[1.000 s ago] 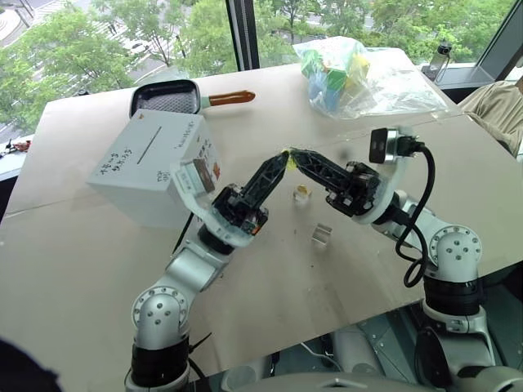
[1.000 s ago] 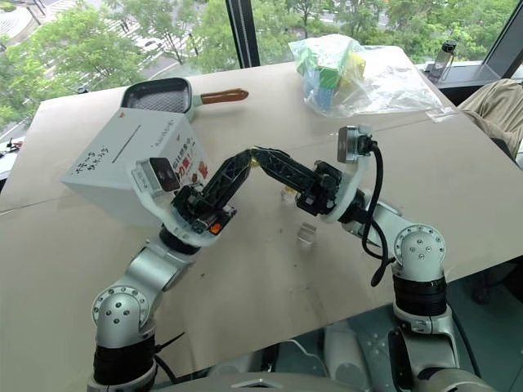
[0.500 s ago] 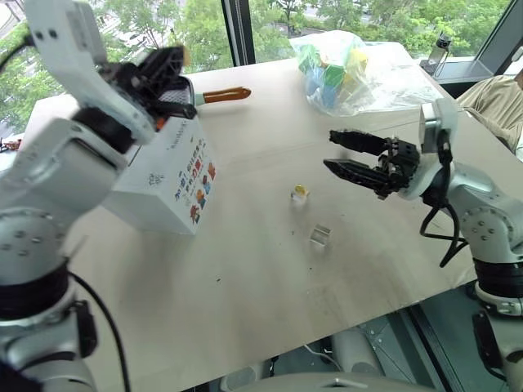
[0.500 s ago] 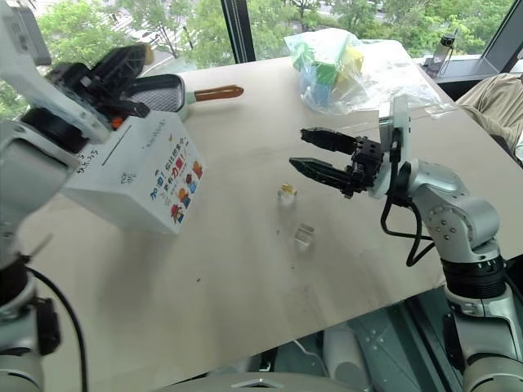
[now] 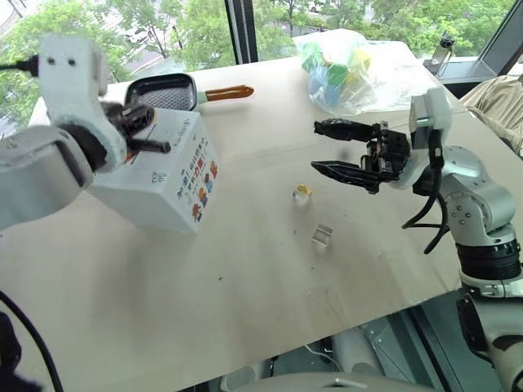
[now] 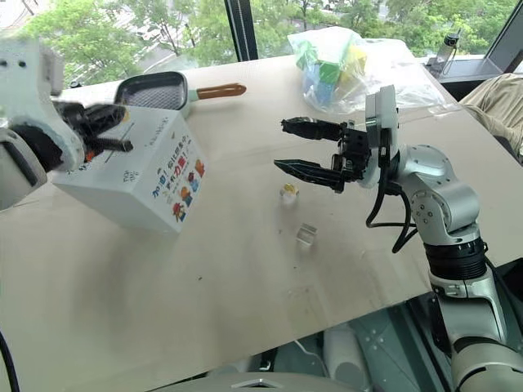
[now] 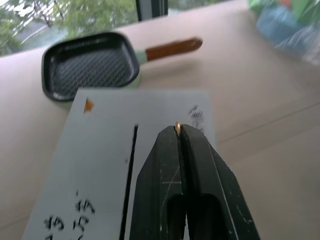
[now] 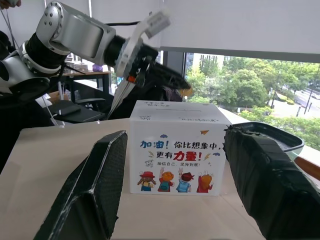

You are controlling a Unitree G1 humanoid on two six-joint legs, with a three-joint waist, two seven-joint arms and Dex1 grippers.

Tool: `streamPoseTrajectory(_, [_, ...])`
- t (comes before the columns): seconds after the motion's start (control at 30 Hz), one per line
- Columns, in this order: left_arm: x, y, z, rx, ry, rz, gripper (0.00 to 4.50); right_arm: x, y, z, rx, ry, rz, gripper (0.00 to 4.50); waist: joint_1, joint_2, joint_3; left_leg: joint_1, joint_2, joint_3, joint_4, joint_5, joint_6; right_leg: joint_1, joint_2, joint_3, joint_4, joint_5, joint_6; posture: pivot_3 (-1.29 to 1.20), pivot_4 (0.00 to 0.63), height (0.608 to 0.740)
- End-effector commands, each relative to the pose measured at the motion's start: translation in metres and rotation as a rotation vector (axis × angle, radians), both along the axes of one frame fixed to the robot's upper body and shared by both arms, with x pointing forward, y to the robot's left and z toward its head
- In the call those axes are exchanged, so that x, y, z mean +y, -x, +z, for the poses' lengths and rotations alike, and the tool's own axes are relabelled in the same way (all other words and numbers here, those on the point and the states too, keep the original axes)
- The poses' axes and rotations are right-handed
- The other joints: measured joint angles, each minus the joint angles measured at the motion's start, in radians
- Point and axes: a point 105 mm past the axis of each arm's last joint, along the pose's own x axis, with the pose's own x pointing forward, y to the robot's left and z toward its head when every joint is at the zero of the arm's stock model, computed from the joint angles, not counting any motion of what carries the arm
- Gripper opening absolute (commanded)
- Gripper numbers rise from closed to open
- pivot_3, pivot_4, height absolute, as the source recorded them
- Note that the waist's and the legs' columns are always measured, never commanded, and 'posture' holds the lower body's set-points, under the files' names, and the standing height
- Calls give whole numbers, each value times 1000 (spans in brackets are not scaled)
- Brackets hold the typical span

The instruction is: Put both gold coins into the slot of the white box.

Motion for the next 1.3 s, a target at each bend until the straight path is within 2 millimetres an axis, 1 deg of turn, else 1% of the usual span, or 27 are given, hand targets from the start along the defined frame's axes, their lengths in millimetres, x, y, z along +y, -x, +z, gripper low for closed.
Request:
streamPoseTrajectory(0.03, [13, 6, 4, -16, -86, 51, 0, 1, 4, 8, -41, -18, 13, 3313, 2, 0, 0, 0, 0, 0, 0, 0, 0, 0, 0, 0, 0, 0, 0, 0, 150, 721])
streamPoseTrajectory(0.1, [23, 8, -8, 30, -117, 73, 0, 1, 4, 8, -39, -20, 12, 3313, 2, 0, 0, 0, 0, 0, 0, 0, 0, 0, 0, 0, 0, 0, 0, 0, 150, 721])
streamPoseTrajectory(0.17, [28, 9, -12, 40, -154, 81, 0, 1, 4, 7, -36, -17, 11, 3313, 2, 0, 0, 0, -1, 0, 0, 0, 0, 0, 0, 0, 1, 0, 0, 0, 150, 721])
streamPoseTrajectory(0.23, [26, 8, -14, 33, -112, 63, 0, 1, 5, 6, -35, -16, 10, 3313, 2, 0, 0, 0, -1, 0, 0, 0, -1, 0, 0, 0, 1, 0, 0, 0, 150, 721])
streamPoseTrajectory(0.43, [24, 5, -23, 37, -112, 32, 0, 1, 5, 6, -34, -25, 2, 3313, 3, 0, 0, 1, -1, 0, 0, 1, -2, 0, -1, 0, 3, 0, 0, 0, 150, 721])
streamPoseTrajectory(0.57, [25, 2, -24, 18, -110, 18, 0, 1, 5, 5, -35, -25, -1, 3313, 3, 0, 0, 1, -1, 0, 0, 1, -2, 0, -1, 0, 3, 0, 0, 0, 150, 721])
streamPoseTrajectory(0.67, [22, -1, -19, -28, -132, -10, 881, 1, 5, 4, -34, -27, -4, 3364, 3, 0, 0, 1, -1, 0, 0, 1, -2, 0, -1, 0, 4, 0, 0, 0, 150, 721])
streamPoseTrajectory(0.77, [22, -4, -13, -87, -159, -3, 2327, 1, 4, 2, -27, -23, -13, 3364, 3, 0, 0, 1, -1, 0, 0, 1, -2, 0, -1, 0, 3, 0, 0, 0, 150, 721])
streamPoseTrajectory(0.8, [23, -5, -9, -115, -171, 2, 2582, 1, 4, 0, -21, -19, -20, 3364, 3, 0, 0, 1, -1, 0, 0, 1, -2, 0, -1, 0, 3, 0, 0, 0, 150, 721])
streamPoseTrajectory(0.83, [20, -6, 0, -168, -161, -9, 3194, 2, 1, -7, -3, 7, -36, 3364, 4, 0, 0, 1, -1, 0, 0, 1, -2, 0, -1, 0, 3, 0, 0, 0, 150, 721])
streamPoseTrajectory(0.93, [5, -3, 25, -322, -98, -94, 3194, 6, -11, -36, 33, 111, -134, 3364, 5, 0, -1, 0, -1, -1, 1, 1, -2, 0, -1, -1, 3, 0, 0, 0, 150, 721])
streamPoseTrajectory(1.0, [-12, 5, 29, -357, -35, -212, 3194, 9, -20, -57, 48, 196, -206, 3364, 5, -1, -1, 0, -1, -1, 1, 1, -2, 0, -1, -1, 3, 0, 0, 0, 150, 721])
streamPoseTrajectory(1.03, [-28, 15, 22, -322, 19, -337, 3194, 11, -26, -73, 51, 253, -246, 3364, 2, -1, -1, 0, -1, -1, 1, 1, -2, 0, -2, 0, 3, 0, 0, 0, 150, 721])
streamPoseTrajectory(1.07, [-45, 27, 10, -254, 56, -472, 3194, 14, -31, -89, 46, 315, -276, 3364, -2, -1, -1, 0, -1, 0, 1, 1, -2, 0, -2, 0, 3, 0, 0, 0, 150, 721])
streamPoseTrajectory(1.1, [-58, 41, -5, -171, 64, -582, 3194, 18, -35, -100, 42, 353, -299, 3364, -5, -1, -1, 0, -1, 0, 1, 1, -2, 0, -1, 1, 3, 0, 0, 0, 150, 721])
streamPoseTrajectory(1.13, [-66, 50, -15, -115, 66, -648, 3194, 20, -38, -106, 36, 374, -312, 3364, -13, 0, -1, 0, -1, 1, 1, 1, -2, -1, -1, 2, 3, 0, 0, 0, 150, 721])
streamPoseTrajectory(1.17, [-73, 62, -33, -24, 18, -711, 3194, 22, -46, -110, 77, 368, -365, 3364, -15, 0, -1, 1, -1, 1, 1, 1, -2, -1, -1, 2, 4, 0, 0, 0, 150, 721])
streamPoseTrajectory(1.2, [-77, 70, -47, 46, -8, -745, 3194, 25, -52, -113, 111, 356, -405, 3364, -16, -1, -1, -2, -1, 1, 1, 1, -2, -3, -1, 1, 4, 0, 0, 0, 150, 721])
streamPoseTrajectory(1.23, [-74, 75, -61, 115, -18, -741, 3194, 28, -57, -117, 140, 353, -437, 3364, -22, -1, -1, -2, 0, 1, 1, 1, -2, -4, 0, 1, 4, 0, -1, 0, 150, 721])
streamPoseTrajectory(1.3, [-66, 78, -76, 185, -48, -708, 3194, 32, -63, -123, 155, 366, -480, 3364, -25, 1, 0, -1, -1, 3, 0, 1, -2, -5, 1, 4, 6, 0, -1, 0, 150, 721])
